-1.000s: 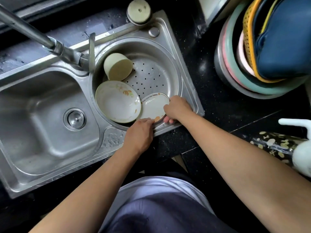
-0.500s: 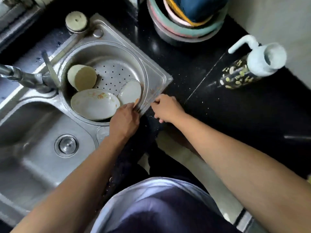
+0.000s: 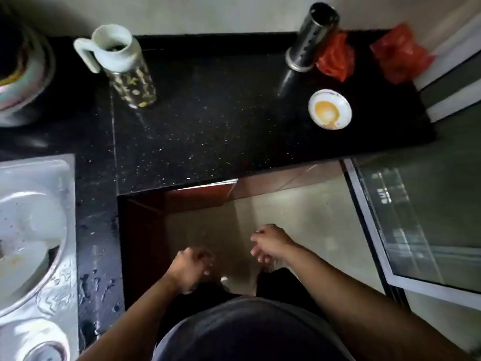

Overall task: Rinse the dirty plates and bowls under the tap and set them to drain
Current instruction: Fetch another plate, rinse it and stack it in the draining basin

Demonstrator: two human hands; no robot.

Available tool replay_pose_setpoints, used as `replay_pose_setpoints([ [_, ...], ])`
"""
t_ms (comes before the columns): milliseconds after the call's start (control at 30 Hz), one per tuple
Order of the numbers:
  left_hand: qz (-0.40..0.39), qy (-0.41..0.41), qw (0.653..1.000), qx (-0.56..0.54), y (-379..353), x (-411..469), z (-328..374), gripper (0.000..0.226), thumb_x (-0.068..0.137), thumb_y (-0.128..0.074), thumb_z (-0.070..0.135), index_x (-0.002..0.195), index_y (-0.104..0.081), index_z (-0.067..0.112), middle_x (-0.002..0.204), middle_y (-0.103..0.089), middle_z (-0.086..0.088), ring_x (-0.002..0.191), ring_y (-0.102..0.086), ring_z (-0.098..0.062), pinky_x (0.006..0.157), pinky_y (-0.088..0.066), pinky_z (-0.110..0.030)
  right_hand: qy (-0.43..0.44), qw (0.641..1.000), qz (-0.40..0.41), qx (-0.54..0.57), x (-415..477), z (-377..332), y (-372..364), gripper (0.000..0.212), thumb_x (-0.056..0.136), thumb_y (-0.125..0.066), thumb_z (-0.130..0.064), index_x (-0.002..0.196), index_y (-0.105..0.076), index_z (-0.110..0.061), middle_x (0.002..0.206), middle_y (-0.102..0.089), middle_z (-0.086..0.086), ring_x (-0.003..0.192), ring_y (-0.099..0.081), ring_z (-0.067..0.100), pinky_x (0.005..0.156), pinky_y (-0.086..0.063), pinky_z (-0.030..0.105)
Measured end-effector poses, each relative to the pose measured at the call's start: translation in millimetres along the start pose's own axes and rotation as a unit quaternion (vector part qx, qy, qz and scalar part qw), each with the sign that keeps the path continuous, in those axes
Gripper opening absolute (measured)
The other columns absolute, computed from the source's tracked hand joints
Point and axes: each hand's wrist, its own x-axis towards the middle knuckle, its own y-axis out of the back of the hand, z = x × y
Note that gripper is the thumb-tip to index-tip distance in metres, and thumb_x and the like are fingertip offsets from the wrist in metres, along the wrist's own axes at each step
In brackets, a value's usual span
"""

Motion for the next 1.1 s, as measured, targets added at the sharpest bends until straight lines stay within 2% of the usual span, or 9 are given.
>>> replay_pose_setpoints([
  [67,-0.075,0.063,0.995,-0.015,-38,17,23,0.026,0.101,-0.056,0.012,0.086,-0.077,0.016,0.067,-0.075,0.002,0.056,-0.068,-0.016,0.054,-0.054,-0.029,-0.011,0.998,0.029,0.063,-6,50,35,0.014,0.097,-0.053,-0.018,0.099,-0.063,-0.008,0.072,-0.075,0.009,0.045,-0.063,0.020,0.041,-0.044,0.021],
  [133,-0.096,0.120,0.987,-0.042,-74,37,48,0.027,0.106,-0.051,0.011,0.093,-0.074,0.004,0.075,-0.075,-0.005,0.056,-0.066,-0.015,0.052,-0.050,-0.026,-0.030,0.990,0.060,0.123,-12,101,71,0.017,0.097,-0.055,-0.017,0.096,-0.067,-0.005,0.075,-0.075,0.012,0.047,-0.064,0.020,0.046,-0.048,0.023],
  [267,-0.140,0.212,0.961,-0.113,-140,87,123,0.040,0.113,-0.036,0.015,0.085,-0.063,0.004,0.081,-0.062,-0.010,0.048,-0.060,-0.014,0.043,-0.044,-0.016,-0.072,0.970,0.090,0.215,-13,206,144,0.023,0.096,-0.058,-0.015,0.094,-0.072,0.002,0.081,-0.075,0.017,0.058,-0.070,0.023,0.056,-0.056,0.028],
  [333,-0.142,0.213,0.963,-0.086,-175,110,166,0.040,0.113,-0.036,0.017,0.085,-0.062,0.008,0.083,-0.062,-0.007,0.055,-0.062,-0.014,0.050,-0.045,-0.019,-0.088,0.967,0.077,0.226,-7,253,178,0.023,0.096,-0.058,-0.016,0.086,-0.072,-0.001,0.086,-0.076,0.020,0.072,-0.073,0.033,0.071,-0.061,0.040],
  [533,-0.058,0.164,0.978,-0.117,-257,137,280,0.028,0.106,-0.051,0.011,0.091,-0.074,0.010,0.087,-0.076,-0.009,0.074,-0.067,-0.024,0.073,-0.052,-0.031,-0.116,0.950,0.059,0.283,14,334,285,0.021,0.094,-0.062,-0.021,0.088,-0.071,-0.002,0.076,-0.075,0.015,0.055,-0.068,0.026,0.054,-0.057,0.031],
  [700,-0.037,0.102,0.982,-0.155,-267,148,348,0.028,0.104,-0.047,0.004,0.100,-0.075,0.004,0.094,-0.079,-0.013,0.072,-0.073,-0.022,0.064,-0.056,-0.027,-0.093,0.949,0.043,0.299,47,318,361,0.017,0.092,-0.060,-0.012,0.094,-0.069,0.002,0.074,-0.074,0.017,0.052,-0.065,0.026,0.048,-0.052,0.028],
  [833,0.046,0.055,0.972,-0.222,-254,173,389,0.029,0.101,-0.048,0.000,0.098,-0.076,0.005,0.093,-0.081,-0.010,0.070,-0.073,-0.020,0.057,-0.055,-0.025,-0.043,0.967,0.025,0.251,84,262,420,0.022,0.091,-0.062,-0.015,0.095,-0.071,0.004,0.079,-0.074,0.021,0.059,-0.068,0.029,0.053,-0.057,0.031],
  [933,0.145,-0.006,0.949,-0.279,-242,199,405,0.029,0.102,-0.048,-0.001,0.098,-0.076,0.008,0.089,-0.081,-0.008,0.067,-0.072,-0.018,0.061,-0.054,-0.028,0.017,0.985,0.009,0.170,102,204,455,0.021,0.088,-0.062,-0.017,0.087,-0.071,0.001,0.080,-0.076,0.020,0.062,-0.069,0.029,0.061,-0.060,0.037],
  [1100,0.270,0.021,0.896,-0.353,-213,235,422,0.028,0.103,-0.049,0.004,0.101,-0.074,0.015,0.092,-0.079,-0.007,0.066,-0.072,-0.016,0.059,-0.058,-0.029,0.100,0.989,-0.010,0.109,115,108,504,0.018,0.097,-0.054,-0.013,0.102,-0.070,-0.006,0.084,-0.077,0.015,0.061,-0.068,0.024,0.056,-0.056,0.033],
])
